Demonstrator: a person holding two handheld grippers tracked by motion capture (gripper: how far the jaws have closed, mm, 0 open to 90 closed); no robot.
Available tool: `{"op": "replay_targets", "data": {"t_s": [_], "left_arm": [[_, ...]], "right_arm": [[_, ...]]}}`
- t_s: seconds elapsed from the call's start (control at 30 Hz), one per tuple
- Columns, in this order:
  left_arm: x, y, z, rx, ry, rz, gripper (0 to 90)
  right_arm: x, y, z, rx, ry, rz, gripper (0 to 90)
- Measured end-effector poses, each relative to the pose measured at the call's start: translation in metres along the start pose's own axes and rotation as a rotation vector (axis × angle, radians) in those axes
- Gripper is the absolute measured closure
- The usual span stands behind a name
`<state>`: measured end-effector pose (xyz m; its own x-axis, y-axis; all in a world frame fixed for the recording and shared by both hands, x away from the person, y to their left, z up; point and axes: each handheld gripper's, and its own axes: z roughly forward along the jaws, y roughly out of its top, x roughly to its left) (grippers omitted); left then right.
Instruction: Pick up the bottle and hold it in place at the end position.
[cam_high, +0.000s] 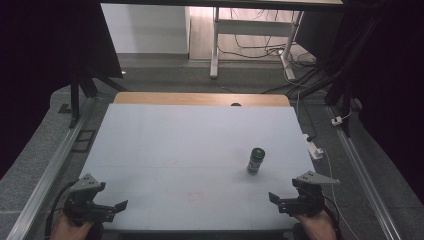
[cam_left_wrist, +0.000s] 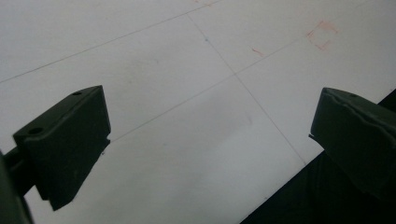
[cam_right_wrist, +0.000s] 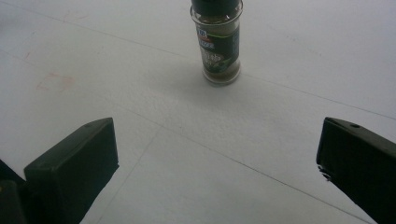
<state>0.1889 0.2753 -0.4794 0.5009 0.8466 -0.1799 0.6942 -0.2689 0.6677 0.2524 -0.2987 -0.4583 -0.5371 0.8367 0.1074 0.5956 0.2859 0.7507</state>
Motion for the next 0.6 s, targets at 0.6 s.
{"op": "replay_targets", "data": {"t_s": [0.6], "left_arm": [[0.001,0.0003,0.0004,0.006,-0.002,-0.006,0.0]], "right_arm": [[0.0006,0.0083,0.0095,-0.028,0.051,-0.055,0.0]]}}
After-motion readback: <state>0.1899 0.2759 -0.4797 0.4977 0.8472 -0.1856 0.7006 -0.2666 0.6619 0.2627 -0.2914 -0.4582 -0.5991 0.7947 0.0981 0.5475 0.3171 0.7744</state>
